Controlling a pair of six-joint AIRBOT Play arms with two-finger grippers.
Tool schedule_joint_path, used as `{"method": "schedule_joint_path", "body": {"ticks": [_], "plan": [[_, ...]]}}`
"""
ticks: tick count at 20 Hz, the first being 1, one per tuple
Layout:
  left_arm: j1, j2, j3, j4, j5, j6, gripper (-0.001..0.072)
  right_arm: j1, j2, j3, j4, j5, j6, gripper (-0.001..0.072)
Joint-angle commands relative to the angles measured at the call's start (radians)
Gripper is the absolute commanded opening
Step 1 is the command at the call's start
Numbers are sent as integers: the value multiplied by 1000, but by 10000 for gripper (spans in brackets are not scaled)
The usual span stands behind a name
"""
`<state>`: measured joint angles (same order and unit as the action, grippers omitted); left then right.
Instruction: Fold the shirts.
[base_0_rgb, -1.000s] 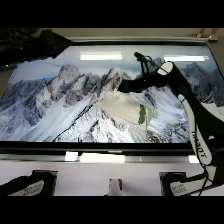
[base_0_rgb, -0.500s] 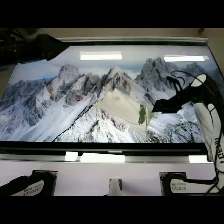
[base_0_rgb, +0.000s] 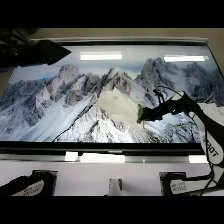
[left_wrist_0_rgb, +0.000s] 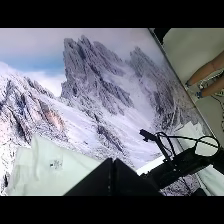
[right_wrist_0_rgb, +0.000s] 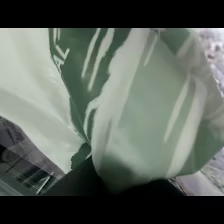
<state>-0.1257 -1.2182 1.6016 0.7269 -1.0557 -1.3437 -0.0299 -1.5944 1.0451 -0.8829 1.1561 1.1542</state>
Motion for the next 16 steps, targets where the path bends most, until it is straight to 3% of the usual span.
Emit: {"method": "schedule_joint_path", "body": {"ticks": [1, 4, 10, 16], "plan": [[1, 0, 0, 10, -7, 1, 31, -3, -11, 41, 137, -41, -148, 28], [1, 1, 0, 37, -8, 0, 31, -122, 29, 245, 109, 73, -182, 27], [1, 1, 0, 38, -8, 0, 31, -476, 99, 668, -146, 311, -94, 28], [1, 1, 0, 38, -8, 0, 31, -792, 101, 765, -167, 434, -95, 28]]}}
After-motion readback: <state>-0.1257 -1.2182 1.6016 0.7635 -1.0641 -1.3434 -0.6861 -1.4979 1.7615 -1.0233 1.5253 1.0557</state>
